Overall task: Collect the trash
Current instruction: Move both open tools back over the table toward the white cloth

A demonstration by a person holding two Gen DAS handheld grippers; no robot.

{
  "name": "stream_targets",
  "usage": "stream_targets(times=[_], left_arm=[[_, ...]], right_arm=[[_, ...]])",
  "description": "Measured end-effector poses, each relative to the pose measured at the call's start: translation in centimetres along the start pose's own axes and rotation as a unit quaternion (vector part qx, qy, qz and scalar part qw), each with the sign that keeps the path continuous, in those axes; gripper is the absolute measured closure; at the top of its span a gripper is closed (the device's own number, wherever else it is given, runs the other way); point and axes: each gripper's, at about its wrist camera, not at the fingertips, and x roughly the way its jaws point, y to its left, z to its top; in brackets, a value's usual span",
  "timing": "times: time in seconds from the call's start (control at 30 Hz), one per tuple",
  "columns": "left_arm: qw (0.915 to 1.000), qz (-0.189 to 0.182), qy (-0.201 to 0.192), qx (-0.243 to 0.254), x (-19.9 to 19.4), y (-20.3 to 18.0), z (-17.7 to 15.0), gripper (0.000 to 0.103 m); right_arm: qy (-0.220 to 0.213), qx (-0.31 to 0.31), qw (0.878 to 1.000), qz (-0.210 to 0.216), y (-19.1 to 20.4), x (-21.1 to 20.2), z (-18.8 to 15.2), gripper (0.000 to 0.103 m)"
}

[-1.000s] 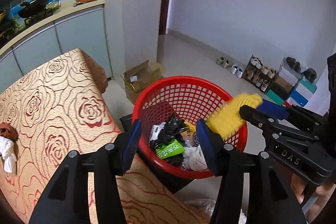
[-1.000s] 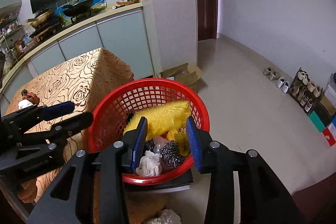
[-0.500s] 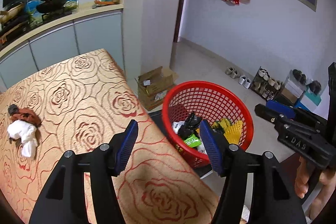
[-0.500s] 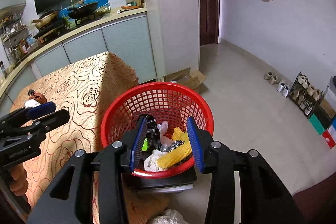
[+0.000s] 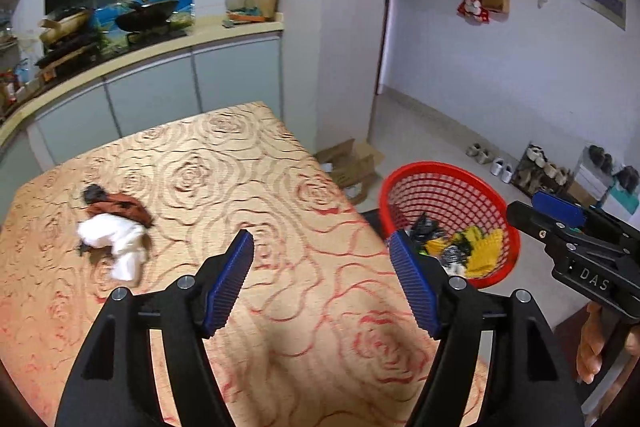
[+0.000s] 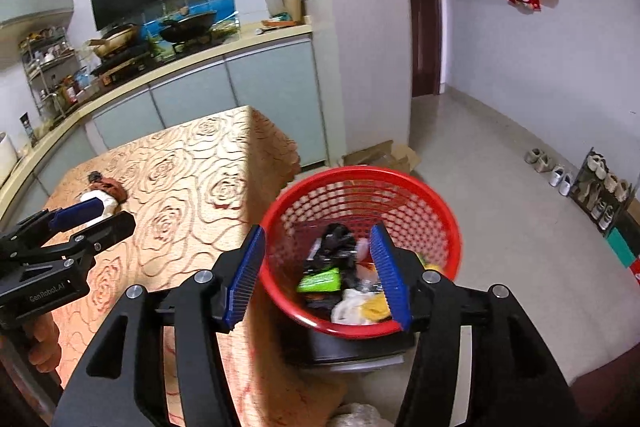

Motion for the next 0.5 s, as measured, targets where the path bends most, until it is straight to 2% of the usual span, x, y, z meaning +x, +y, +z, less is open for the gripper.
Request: stream_targets(times=[0.1, 0.23, 0.5], left_arm=[[0.9998, 0.012, -0.002, -0.016, -0.8, 1.6, -0.5, 0.032], [0.9987, 0.041, -0.004, -0.031, -1.8, 4.0, -1.3, 0.031], [0.9891, 0.106, 0.000, -0.102, -3.0, 12.6, -2.2, 0.030]], right_arm=[[-0.002, -0.005, 1.000, 0.013, 1.4, 0.0, -0.1, 0.044], [-0.001, -0.013, 0.999, 0.030, 3.3, 0.1, -0.1, 0.043], [0.003, -0.030, 0.998, 0.057, 6.7, 0.7, 0.0, 0.041]])
